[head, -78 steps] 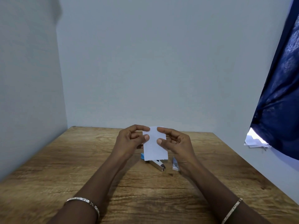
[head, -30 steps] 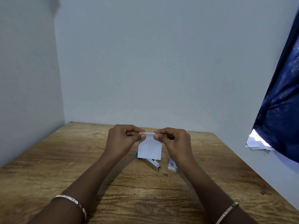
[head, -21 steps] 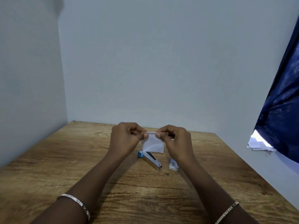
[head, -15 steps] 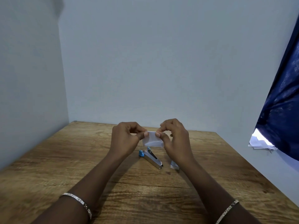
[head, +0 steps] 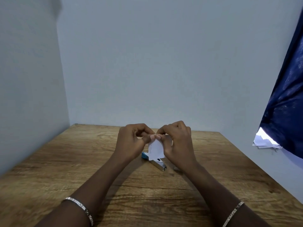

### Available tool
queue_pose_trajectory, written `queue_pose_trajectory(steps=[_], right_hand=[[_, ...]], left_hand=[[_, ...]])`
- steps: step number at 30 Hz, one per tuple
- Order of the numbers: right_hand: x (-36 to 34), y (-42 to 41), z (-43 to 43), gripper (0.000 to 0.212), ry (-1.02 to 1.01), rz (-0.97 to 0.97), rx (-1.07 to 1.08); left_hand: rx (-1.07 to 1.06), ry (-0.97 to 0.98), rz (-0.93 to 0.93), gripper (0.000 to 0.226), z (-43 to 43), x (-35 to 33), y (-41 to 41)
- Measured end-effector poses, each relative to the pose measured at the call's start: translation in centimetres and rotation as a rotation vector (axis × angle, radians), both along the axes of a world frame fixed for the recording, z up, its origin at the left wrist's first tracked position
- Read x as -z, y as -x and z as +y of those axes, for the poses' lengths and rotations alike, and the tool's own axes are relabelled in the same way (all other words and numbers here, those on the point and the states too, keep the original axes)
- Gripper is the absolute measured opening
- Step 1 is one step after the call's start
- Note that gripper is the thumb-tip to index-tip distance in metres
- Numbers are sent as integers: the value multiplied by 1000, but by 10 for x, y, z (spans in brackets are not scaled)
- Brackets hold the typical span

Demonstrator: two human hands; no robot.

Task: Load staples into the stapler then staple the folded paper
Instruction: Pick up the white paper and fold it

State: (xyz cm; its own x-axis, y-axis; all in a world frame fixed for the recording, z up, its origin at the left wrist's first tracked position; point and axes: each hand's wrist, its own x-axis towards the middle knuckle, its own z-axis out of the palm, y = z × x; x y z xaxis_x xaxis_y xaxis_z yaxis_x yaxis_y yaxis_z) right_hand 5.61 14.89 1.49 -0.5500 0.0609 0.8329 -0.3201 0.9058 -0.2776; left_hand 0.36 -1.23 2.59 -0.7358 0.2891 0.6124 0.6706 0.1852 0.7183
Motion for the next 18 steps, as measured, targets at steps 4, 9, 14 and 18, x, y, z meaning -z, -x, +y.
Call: queue_pose_trajectory(steps=[4, 9, 14, 18], right_hand=[[0, 3, 1, 4, 80, -59, -15], [-5, 3, 19, 8, 181, -94, 13], [-10, 0, 14, 8, 210, -102, 2], [-10, -1, 17, 8, 236, -112, -13]], left_hand=[[27, 30, -19, 8, -4, -3, 4], [18, 47, -55, 11, -12, -5, 11], [44, 16, -85, 12, -12, -6, 15], [43, 48, -41, 17, -13, -3, 16]])
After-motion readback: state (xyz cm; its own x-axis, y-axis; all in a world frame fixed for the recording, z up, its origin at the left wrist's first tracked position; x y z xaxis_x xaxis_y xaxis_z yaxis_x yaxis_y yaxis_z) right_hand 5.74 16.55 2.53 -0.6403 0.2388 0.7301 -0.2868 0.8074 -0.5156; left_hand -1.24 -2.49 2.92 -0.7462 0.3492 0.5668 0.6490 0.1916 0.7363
